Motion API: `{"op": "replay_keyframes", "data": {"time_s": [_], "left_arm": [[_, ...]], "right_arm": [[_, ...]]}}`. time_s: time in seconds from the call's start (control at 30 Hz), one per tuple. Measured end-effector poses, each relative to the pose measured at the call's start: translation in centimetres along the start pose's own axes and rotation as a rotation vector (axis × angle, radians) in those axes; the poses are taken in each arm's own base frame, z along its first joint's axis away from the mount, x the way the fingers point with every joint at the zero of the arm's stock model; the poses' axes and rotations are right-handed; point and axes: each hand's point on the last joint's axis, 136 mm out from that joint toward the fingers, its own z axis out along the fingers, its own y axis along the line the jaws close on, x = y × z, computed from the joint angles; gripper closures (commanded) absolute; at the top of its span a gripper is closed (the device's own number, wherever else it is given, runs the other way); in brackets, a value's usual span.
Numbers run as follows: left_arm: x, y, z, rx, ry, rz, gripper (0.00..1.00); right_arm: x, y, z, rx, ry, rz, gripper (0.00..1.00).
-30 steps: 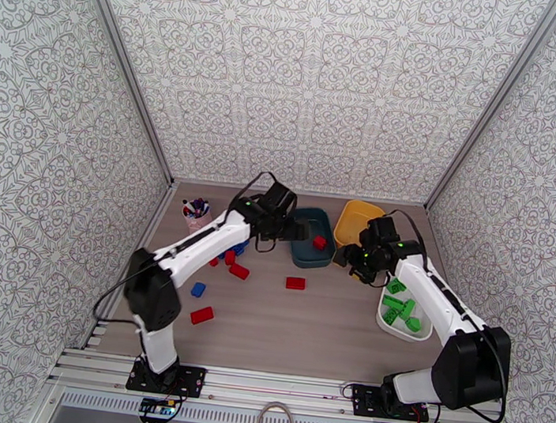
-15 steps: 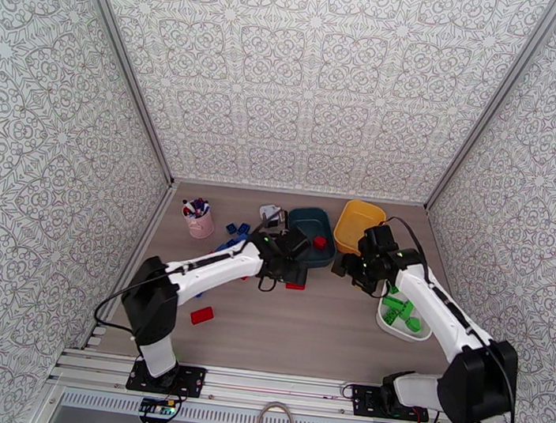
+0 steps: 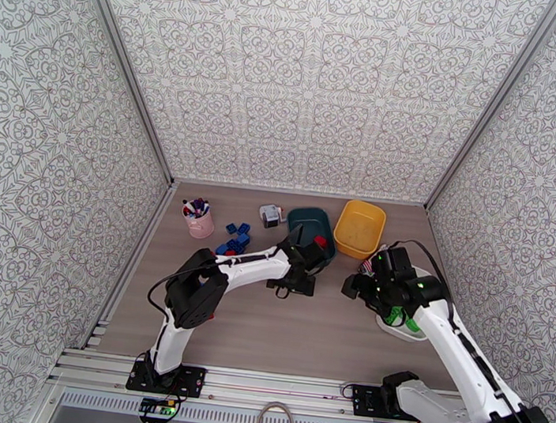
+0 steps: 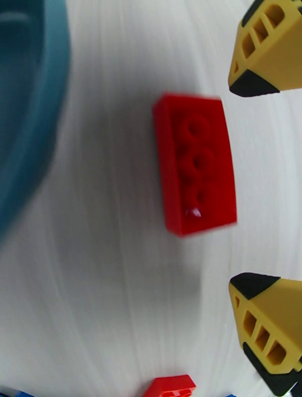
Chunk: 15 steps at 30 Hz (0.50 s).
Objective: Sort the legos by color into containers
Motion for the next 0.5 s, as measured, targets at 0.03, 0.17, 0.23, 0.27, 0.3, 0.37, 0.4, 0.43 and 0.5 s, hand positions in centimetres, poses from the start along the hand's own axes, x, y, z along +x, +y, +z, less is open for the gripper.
{"op": "replay_keyframes", "data": {"time_s": [0.03,0.17,0.23,0.27,0.3,0.37,0.4,0.43,0.5], "left_arm": [[-0.1,-0.2,-0.1,0.004,-0.003,-0.002,0.01],[-0.2,-0.4,0.3,0.001,0.000,-0.017,0.03],[0.0,-0.2,0.9,-0.009,0.009,-0.024,0.04],[0.1,-0.2,1.2,-0.015,0.015,-0.030,0.05],[0.2,-0.1,1.5,-0.021,0.019,-0.035,0.06],[0.3,0.1,2.0,-0.031,0.028,-0.043,0.07],[0.3,0.2,2.1,-0.033,0.030,-0.048,0.07],[0.2,0.3,2.2,-0.035,0.031,-0.053,0.08],[0.0,0.3,2.2,-0.033,0.028,-0.061,0.08]], "right_arm": [[0.2,-0.2,0.0,0.004,0.004,0.002,0.21],[0.7,-0.6,0.0,0.013,0.014,0.004,0.21],[0.9,-0.7,-0.1,0.015,0.016,0.005,0.21],[1.0,-0.7,-0.2,0.017,0.018,0.006,0.21],[1.0,-0.8,-0.2,0.018,0.019,0.006,0.21],[1.1,-0.8,-0.2,0.021,0.021,0.007,0.21],[1.1,-0.9,-0.2,0.022,0.023,0.007,0.22],[1.2,-0.9,-0.2,0.024,0.025,0.007,0.22],[1.2,-0.9,-0.2,0.025,0.027,0.008,0.22]]}}
